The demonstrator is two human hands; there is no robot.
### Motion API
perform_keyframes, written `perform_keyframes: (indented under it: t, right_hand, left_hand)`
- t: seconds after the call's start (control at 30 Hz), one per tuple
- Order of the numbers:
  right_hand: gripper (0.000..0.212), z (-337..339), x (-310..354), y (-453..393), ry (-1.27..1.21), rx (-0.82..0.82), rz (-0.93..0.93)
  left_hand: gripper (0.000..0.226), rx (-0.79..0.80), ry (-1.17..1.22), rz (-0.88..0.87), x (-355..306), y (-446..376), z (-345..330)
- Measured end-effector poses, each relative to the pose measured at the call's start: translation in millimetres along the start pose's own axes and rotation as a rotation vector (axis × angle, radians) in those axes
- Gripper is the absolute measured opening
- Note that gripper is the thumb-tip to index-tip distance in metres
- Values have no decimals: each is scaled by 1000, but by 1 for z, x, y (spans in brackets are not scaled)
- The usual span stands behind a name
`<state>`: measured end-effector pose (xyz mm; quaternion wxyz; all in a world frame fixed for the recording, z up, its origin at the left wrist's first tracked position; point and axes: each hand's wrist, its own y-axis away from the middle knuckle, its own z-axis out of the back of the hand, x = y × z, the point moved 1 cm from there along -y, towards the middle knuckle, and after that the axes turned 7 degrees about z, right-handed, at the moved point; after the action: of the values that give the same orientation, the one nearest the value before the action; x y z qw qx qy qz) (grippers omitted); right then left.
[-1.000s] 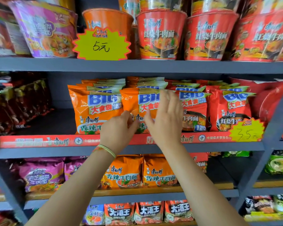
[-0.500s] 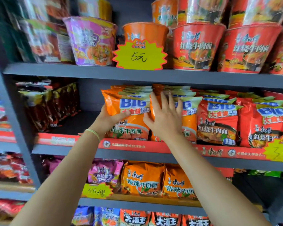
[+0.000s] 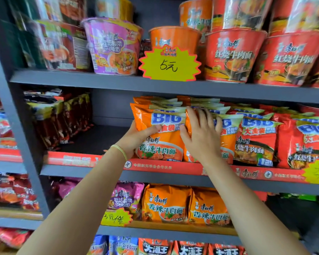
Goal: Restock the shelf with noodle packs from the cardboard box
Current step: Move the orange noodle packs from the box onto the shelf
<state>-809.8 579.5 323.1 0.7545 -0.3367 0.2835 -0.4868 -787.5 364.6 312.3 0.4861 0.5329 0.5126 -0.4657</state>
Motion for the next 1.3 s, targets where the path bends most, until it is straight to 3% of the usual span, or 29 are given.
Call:
perform_keyframes:
  t: [0.2, 0.3, 0.4, 0.67, 0.83, 0.93, 1.07, 1.17, 1.3]
  right_hand:
    - [70, 2, 37, -12, -5, 28, 76]
    - [67, -1, 56, -22, 23, 8, 139]
    - [69, -4, 78, -36, 2, 13, 167]
    - [70, -19, 98, -51, -12, 8, 113]
    - [66, -22, 92, -49, -24, -79, 106]
    - [67, -21, 89, -47, -12, -73, 106]
    - [67, -19, 90, -45, -14, -20, 107]
    - [68, -15, 95, -42, -78, -19, 111]
    - [52, -3, 134, -29, -311, -245, 271]
  left_hand:
    - [63, 92, 51, -31, -2, 7, 6]
    - [65, 148, 225, -56, -6, 3, 9]
    - [71, 86, 391, -28, -14, -9, 16]
    - [68, 64, 324, -36, -26, -49, 16]
    - [68, 189, 351, -99, -30, -67, 6]
    - [50, 171, 313, -87, -27, -64, 3]
    - [57, 74, 239, -46, -34, -55, 11]
    - [56, -112, 98, -14, -33, -41, 30]
    - [18, -500, -56, -212, -31, 24, 61]
